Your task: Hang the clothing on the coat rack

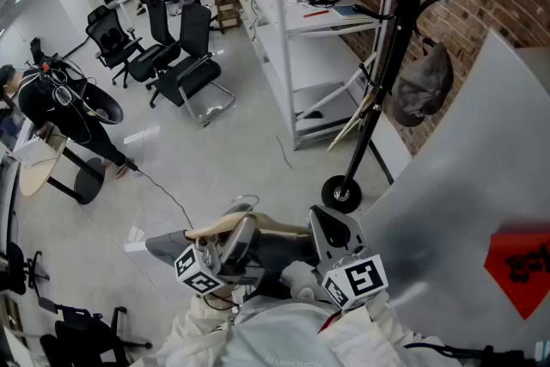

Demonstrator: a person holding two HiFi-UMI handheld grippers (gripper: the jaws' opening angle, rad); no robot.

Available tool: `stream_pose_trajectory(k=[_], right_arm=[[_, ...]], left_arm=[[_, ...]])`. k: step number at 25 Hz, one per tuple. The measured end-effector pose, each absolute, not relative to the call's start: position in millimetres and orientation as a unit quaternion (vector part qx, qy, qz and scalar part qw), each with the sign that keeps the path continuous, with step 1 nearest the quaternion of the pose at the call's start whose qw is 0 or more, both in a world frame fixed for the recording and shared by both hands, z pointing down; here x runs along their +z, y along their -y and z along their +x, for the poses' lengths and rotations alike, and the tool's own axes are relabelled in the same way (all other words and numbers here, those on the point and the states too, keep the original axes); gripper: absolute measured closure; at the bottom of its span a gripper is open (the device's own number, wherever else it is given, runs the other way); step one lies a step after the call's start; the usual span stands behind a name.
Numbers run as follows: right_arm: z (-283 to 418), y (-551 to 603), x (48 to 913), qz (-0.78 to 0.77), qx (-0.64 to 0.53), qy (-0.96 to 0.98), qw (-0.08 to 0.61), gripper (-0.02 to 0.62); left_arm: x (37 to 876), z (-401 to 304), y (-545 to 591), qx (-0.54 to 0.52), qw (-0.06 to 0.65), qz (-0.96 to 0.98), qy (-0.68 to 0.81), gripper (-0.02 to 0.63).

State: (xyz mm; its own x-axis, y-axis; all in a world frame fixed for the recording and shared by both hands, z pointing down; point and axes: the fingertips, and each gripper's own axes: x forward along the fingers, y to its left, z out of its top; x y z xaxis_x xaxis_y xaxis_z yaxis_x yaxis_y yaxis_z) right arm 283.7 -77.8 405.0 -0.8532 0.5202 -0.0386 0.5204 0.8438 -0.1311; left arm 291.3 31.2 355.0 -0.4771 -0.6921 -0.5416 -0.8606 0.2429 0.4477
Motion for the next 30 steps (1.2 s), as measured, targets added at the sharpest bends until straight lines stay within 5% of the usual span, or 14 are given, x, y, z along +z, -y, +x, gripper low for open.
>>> stream_pose_trajectory(k=[30], right_arm=[[90.4, -19.9, 408.3, 0.241, -0.048, -0.969, -0.009, 0.571]], left_arm=[[356.5, 88.1, -126.0, 0.402, 0.122, -0.52, -0.744, 0.505]])
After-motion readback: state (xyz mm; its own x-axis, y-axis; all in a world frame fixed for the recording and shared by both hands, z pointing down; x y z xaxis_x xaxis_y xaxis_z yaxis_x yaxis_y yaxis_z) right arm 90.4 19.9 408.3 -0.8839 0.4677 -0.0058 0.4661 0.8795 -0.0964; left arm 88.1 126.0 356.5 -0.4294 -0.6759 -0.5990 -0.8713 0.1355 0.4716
